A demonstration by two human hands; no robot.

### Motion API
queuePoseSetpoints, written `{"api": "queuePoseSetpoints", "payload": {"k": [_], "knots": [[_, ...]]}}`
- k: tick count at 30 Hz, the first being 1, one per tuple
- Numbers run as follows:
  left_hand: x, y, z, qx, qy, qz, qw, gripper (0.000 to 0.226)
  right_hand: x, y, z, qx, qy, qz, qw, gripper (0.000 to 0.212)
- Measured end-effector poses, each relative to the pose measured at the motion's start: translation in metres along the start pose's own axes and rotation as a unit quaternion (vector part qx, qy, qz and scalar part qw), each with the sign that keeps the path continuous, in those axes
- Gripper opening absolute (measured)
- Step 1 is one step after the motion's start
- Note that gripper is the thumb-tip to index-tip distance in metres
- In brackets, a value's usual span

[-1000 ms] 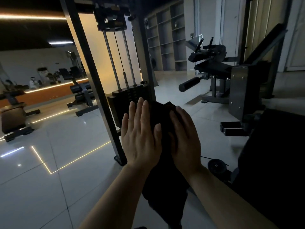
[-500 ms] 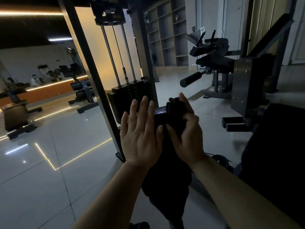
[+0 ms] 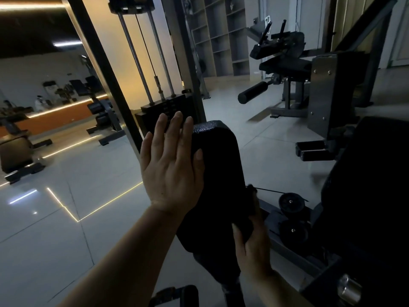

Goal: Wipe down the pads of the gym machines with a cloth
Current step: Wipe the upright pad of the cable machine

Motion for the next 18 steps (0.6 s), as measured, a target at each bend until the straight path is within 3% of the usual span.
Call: {"api": "queuePoseSetpoints", "payload": {"k": [5, 9, 18], "knots": [[0.001, 0.0, 0.0, 0.009, -0.009, 0.0, 1.0, 0.053, -0.06, -0.063, -0.006, 0.0, -0.065, -0.044, 0.997, 0.063], [0.001, 0.001, 0.0, 0.013, -0.013, 0.008, 1.0, 0.052, -0.102, -0.089, 0.0, 0.022, 0.061, -0.125, 0.99, 0.068], [0.002, 0.001, -0.003, 0.014, 0.004, 0.017, 1.0, 0.054, -0.052, -0.022, 0.004, 0.146, 0.16, -0.154, 0.964, 0.058]]}}
Point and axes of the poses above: each hand's wrist, its own y-axis away from the middle knuckle, its own z-axis out of the palm, x = y × z, the point moved 9 cm from there along -y, towards the middle knuckle, and after that the axes turned 9 degrees about z, right-handed, at the moved point
